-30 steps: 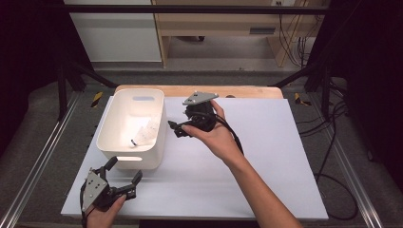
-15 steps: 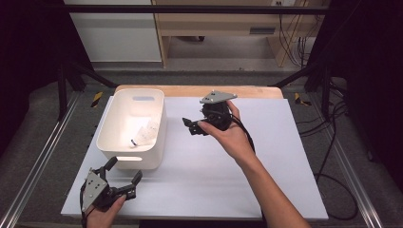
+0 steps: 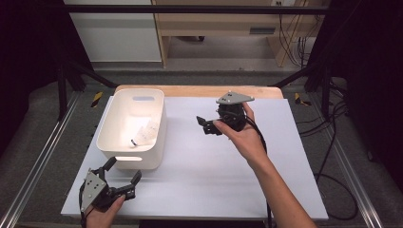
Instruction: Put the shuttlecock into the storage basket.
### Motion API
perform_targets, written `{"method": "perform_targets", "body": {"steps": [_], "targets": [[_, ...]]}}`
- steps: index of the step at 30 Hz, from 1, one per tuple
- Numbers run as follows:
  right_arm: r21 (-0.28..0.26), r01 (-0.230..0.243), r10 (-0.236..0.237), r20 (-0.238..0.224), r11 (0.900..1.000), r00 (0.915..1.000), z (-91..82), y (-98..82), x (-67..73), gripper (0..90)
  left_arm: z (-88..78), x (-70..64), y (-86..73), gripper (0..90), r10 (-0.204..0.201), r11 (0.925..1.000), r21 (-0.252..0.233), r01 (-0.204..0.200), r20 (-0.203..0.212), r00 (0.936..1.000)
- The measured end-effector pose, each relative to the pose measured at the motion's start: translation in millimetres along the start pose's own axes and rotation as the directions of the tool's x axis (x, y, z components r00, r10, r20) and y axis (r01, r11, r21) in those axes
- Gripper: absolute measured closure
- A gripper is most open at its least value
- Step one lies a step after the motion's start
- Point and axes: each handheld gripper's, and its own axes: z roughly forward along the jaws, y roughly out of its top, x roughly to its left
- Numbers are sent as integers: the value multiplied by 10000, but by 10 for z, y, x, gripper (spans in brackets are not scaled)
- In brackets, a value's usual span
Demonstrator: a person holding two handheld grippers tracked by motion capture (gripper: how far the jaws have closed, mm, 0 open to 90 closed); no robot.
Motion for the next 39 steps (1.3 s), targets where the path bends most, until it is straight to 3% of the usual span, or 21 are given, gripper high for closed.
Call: {"method": "perform_targets", "body": {"steps": [4, 8, 22, 39], "targets": [[6, -89, 89, 175, 10000, 9998, -68, -48, -74, 45, -2, -2, 0, 23, -12, 10000, 0, 12, 2, 10000], [-137, 113, -107, 397, 9998, 9992, -151, -106, -151, 46, 3, -1, 0, 22, -23, 10000, -8, 23, 13, 10000], [-286, -300, 322, 815, 9991, 9961, -434, -261, -419, 40, 15, -5, 0, 22, -29, 10000, 25, 29, -38, 10000], [-888, -563, 662, 1126, 9945, 9914, -843, -621, -597, 38, -9, 17, -12, 19, -33, 10000, 48, 33, -94, 10000]]}}
